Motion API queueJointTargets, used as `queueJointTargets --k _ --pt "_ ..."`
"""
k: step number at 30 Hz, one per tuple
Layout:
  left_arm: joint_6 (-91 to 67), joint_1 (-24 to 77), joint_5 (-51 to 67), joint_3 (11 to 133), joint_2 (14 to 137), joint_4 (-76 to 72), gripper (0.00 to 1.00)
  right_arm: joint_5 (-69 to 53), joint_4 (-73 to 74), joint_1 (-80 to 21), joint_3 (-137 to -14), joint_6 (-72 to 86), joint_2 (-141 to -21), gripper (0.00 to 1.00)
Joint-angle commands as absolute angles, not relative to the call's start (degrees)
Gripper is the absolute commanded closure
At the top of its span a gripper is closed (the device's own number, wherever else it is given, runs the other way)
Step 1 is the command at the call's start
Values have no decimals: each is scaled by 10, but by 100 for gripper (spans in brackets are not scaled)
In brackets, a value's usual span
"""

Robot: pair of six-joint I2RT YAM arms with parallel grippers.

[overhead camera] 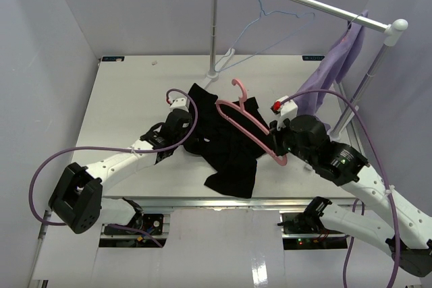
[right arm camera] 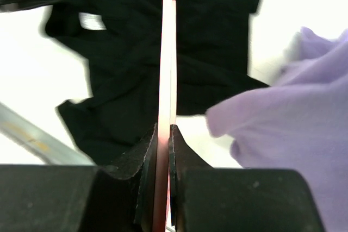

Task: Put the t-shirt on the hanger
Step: Pick up the hanger from the clothesline, then place the T-shirt on the hanger.

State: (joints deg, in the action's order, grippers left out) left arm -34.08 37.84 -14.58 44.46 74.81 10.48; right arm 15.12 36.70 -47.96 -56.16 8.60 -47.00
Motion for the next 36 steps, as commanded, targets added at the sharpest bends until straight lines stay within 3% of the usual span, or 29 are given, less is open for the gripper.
queueJointTargets --k 1,11,36 --pt "-338 360 -117 487 742 113 100 25 302 -489 -560 63 -438 92" --pt "-330 312 -108 516 732 146 100 -28 308 -491 -567 59 -378 92" --pt "-314 285 -113 572 741 207 100 -18 369 -491 -541 81 -289 92"
